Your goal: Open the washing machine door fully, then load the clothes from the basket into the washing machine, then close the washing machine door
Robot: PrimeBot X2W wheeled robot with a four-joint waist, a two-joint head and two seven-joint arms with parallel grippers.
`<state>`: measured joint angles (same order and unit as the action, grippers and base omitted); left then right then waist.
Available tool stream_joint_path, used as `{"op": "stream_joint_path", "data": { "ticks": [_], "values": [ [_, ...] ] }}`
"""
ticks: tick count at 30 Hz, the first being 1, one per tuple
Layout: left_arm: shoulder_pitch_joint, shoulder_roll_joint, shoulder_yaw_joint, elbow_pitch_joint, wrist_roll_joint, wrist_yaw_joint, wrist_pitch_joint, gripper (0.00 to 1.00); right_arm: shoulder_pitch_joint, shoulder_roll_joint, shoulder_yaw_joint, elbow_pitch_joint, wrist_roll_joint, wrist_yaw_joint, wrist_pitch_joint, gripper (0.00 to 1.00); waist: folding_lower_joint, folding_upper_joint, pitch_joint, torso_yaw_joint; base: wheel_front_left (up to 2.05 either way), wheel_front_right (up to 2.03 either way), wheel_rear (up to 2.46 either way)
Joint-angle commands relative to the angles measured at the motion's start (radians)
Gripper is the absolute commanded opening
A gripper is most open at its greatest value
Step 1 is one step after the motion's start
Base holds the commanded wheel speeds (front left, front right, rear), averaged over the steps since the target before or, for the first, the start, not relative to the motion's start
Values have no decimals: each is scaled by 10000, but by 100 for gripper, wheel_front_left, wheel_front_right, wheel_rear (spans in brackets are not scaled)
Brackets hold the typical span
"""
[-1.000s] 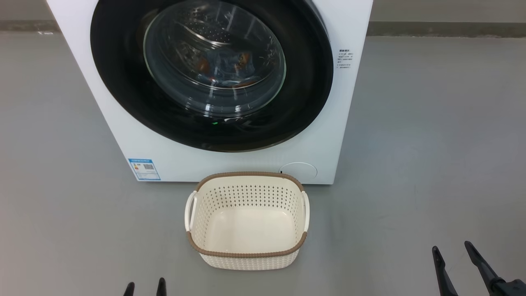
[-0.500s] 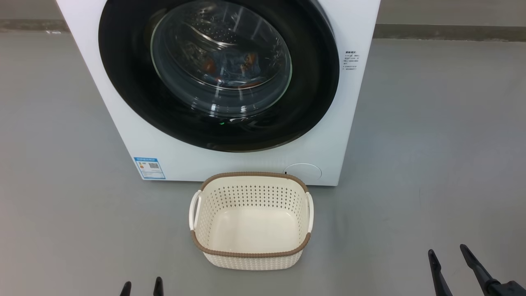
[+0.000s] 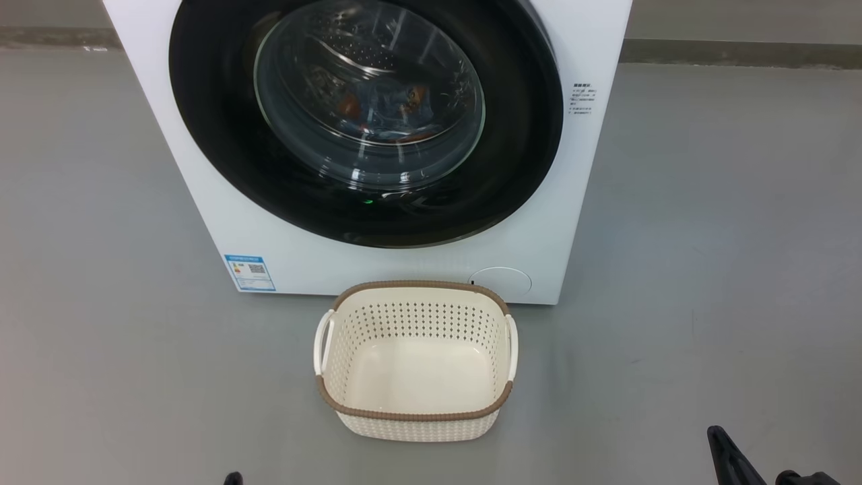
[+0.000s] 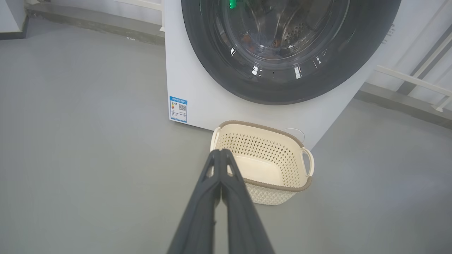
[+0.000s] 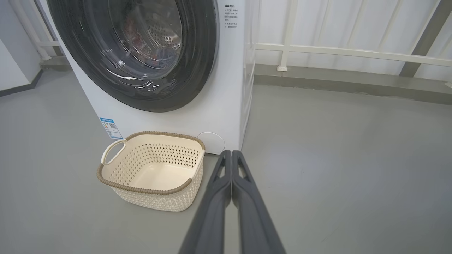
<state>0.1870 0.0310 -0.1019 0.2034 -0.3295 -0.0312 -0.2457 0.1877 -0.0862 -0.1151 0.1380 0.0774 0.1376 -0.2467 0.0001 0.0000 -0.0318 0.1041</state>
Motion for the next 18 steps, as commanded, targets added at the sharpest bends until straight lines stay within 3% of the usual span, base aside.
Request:
{"op": "stream_joint_path", "data": {
  "ticks": [1,18],
  "values": [
    [-149,69,81,-178,-253,-33,31,0,-161,-70,-63,-186,425,-8,81,0,12,0,-1,-22,0,0,0],
    [-546,141,315,-73,-2088,-170,484,0,-529,-9,-14,-39,2542,-17,551,0,0,0,57,-173,0,0,0]
  ]
}}
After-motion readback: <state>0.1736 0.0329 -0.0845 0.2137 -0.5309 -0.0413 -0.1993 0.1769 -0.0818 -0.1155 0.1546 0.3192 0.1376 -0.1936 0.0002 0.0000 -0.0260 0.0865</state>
